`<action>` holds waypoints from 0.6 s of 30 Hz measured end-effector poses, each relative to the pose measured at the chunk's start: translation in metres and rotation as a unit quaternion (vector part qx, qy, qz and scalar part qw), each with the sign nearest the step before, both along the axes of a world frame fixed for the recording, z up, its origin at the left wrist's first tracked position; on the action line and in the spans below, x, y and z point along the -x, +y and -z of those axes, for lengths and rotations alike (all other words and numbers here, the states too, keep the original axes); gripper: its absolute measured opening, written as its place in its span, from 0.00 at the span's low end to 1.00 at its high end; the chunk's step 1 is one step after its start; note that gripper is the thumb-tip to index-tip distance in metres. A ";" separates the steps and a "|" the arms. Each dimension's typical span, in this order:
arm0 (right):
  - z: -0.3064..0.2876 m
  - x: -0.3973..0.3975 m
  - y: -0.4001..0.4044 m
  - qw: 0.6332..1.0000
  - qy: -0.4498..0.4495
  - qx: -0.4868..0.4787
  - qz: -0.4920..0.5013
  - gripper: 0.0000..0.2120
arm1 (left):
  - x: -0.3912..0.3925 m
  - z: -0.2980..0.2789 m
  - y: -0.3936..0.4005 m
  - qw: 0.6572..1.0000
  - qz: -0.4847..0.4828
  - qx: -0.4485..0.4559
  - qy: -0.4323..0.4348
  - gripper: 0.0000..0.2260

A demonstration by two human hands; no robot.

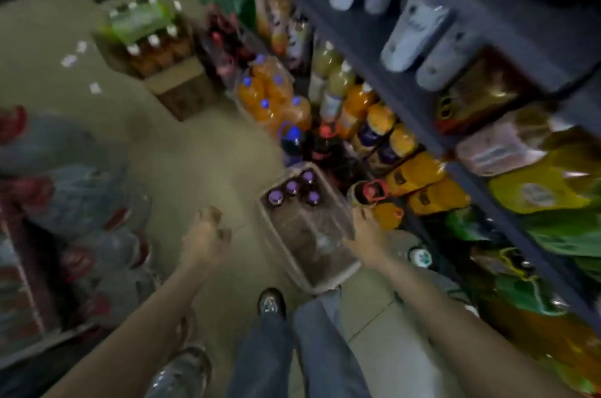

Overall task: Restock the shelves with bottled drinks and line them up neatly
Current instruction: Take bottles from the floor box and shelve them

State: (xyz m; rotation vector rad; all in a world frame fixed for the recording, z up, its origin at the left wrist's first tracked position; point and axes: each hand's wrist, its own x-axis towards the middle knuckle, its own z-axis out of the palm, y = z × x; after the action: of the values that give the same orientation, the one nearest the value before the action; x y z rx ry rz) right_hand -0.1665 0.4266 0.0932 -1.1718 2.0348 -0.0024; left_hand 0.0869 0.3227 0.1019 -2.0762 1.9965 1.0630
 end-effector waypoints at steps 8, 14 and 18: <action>0.279 0.001 -0.080 0.995 0.035 0.001 -0.096 0.23 | 0.019 0.223 -0.042 0.998 0.052 0.009 0.033 0.13; 0.403 0.007 -0.128 0.988 0.118 0.023 -0.094 0.22 | 0.029 0.330 -0.037 0.996 0.046 0.018 0.073 0.15; 0.394 0.005 -0.126 0.982 0.126 0.064 -0.126 0.17 | 0.015 0.351 -0.019 0.997 -0.022 0.000 0.077 0.13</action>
State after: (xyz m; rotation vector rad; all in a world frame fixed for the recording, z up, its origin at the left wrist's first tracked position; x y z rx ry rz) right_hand -0.1712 0.3004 -0.3008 -1.5736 2.1128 0.1484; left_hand 0.0719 0.3036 -0.2495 -2.1071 2.0270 1.2675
